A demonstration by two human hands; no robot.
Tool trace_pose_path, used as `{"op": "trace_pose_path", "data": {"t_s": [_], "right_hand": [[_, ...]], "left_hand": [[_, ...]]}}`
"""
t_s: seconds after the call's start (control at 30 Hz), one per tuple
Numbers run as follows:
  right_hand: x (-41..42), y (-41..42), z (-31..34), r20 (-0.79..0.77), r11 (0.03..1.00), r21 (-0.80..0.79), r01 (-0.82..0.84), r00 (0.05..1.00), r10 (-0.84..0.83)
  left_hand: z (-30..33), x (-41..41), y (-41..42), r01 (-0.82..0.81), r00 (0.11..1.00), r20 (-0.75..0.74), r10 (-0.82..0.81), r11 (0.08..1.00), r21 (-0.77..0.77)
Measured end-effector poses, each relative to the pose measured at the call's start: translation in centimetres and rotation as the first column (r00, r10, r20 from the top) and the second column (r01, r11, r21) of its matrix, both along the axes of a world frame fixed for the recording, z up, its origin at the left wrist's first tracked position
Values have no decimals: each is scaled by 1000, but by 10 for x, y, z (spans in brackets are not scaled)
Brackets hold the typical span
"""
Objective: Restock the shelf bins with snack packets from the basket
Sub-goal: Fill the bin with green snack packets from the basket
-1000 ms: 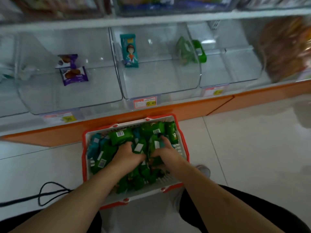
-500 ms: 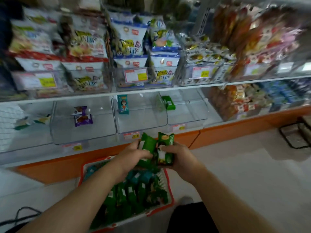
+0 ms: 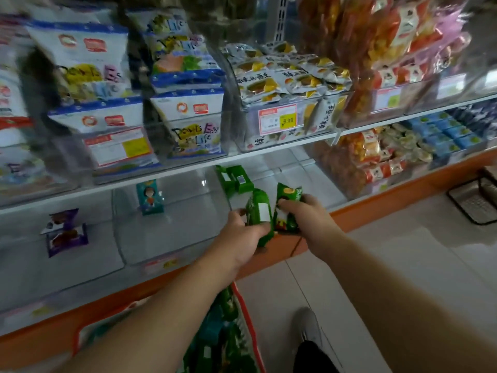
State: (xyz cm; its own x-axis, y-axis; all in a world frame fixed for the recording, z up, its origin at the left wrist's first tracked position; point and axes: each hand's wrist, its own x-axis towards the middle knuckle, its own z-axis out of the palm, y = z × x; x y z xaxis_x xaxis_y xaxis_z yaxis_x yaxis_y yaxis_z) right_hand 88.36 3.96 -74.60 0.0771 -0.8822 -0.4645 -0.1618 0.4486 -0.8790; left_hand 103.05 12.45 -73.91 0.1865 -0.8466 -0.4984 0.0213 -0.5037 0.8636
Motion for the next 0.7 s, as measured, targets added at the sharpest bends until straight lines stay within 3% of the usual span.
{"op": "trace_pose_path", "data": {"t_s": [0.2, 0.3, 0.4, 0.47, 0.53, 0.6, 0.7], "right_hand": [[34, -120, -34, -259, 979, -105, -176, 955, 144], [45, -159, -56, -583, 920, -57, -388, 761, 285], [54, -171, -69, -715, 837, 44, -546, 567, 408], [54, -175, -82, -805, 741, 93, -666, 388, 449], [53, -178, -92, -844, 720, 78, -689, 339, 416], [49, -174, -95, -823, 763, 33, -646, 416, 387], [36, -152, -80, -768, 829, -63, -555, 558, 316]], "left_hand": [[-44, -15, -118, -177, 938, 304, 169, 984, -4], [-77, -14, -164, -137, 873, 483, 66, 984, 112], [-97, -7, -185, -144, 827, 561, -10, 962, 230], [-101, -9, -189, -127, 811, 583, -41, 961, 244], [-110, -8, -189, -1, 787, 600, -142, 973, 232], [-115, -11, -181, 69, 712, 682, -166, 983, 167], [-112, -11, -162, 58, 736, 655, -170, 980, 190]]}}
